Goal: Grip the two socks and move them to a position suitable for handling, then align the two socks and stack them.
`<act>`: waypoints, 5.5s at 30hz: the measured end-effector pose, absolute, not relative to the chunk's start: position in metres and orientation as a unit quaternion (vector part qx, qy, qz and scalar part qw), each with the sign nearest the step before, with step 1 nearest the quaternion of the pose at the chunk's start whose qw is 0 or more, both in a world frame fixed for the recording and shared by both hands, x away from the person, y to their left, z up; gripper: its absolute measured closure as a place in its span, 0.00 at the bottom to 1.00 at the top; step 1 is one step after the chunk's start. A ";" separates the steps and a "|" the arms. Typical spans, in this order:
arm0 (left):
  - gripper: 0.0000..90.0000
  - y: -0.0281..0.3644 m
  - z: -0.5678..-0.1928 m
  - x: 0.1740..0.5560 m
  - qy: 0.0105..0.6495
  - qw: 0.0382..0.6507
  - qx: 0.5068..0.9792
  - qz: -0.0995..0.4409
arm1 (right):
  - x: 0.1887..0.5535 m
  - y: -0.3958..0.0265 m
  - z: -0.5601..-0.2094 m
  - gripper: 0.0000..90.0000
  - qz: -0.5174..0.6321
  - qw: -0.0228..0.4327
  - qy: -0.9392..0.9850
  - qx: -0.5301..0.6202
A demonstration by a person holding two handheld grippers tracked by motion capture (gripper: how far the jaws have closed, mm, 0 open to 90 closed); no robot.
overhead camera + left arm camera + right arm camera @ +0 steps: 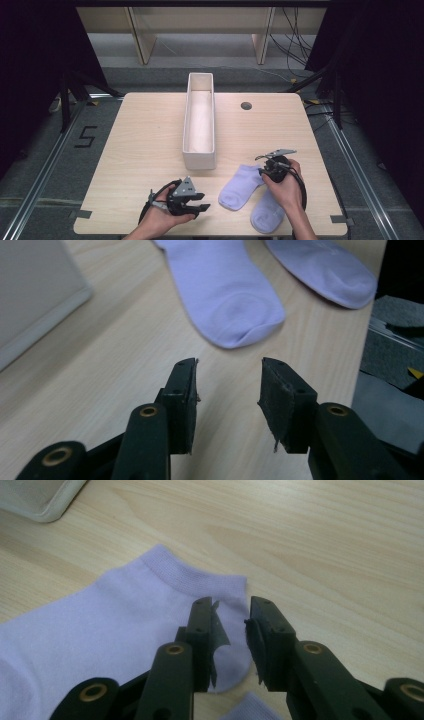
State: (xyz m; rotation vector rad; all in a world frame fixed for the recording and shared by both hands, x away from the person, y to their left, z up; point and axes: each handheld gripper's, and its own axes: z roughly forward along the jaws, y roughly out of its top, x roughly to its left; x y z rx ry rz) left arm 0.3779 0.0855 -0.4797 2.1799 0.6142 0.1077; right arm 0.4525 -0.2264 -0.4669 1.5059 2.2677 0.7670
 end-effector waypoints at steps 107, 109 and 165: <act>0.83 0.140 -0.480 0.388 0.193 0.378 0.904 0.050 | 0.395 -0.154 -0.464 0.83 0.276 0.069 0.844 0.455; 0.85 0.137 -0.485 0.389 0.194 0.364 0.910 0.050 | 0.398 -0.150 -0.471 0.85 0.263 0.065 0.853 0.446; 0.56 0.086 -0.465 0.379 0.218 0.455 0.862 0.044 | 0.405 -0.238 -0.451 0.73 0.277 0.138 0.782 0.541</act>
